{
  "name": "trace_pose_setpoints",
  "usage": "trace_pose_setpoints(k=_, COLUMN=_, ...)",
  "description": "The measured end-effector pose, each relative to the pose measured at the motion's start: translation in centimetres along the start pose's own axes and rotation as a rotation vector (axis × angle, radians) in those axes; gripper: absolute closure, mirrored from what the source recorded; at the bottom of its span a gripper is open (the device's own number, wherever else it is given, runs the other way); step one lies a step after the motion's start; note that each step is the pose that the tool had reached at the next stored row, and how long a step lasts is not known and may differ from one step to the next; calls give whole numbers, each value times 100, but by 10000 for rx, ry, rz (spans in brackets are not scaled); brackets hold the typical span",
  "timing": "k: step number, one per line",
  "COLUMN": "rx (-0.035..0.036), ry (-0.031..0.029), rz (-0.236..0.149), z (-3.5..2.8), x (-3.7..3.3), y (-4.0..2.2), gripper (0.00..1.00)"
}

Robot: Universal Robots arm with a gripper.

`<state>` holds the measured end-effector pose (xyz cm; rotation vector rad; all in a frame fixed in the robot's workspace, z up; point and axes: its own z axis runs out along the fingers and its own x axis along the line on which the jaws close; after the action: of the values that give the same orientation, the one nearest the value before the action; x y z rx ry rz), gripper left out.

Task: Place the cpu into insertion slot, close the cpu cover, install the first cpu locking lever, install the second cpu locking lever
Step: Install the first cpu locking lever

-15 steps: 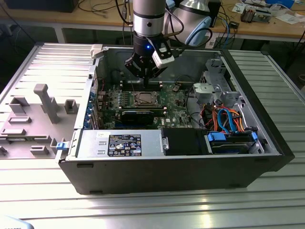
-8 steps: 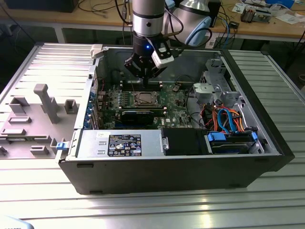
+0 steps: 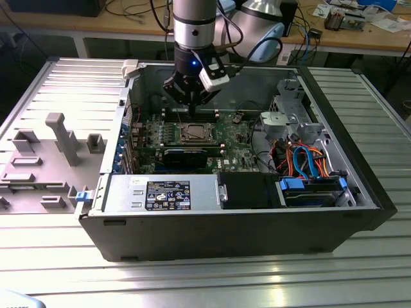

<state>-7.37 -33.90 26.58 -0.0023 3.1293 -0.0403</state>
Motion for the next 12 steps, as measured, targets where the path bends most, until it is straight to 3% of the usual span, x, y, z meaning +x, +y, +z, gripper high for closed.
trace_pose_setpoints(k=12, rx=0, ry=0, rz=0, z=-1, x=81, y=0, gripper=89)
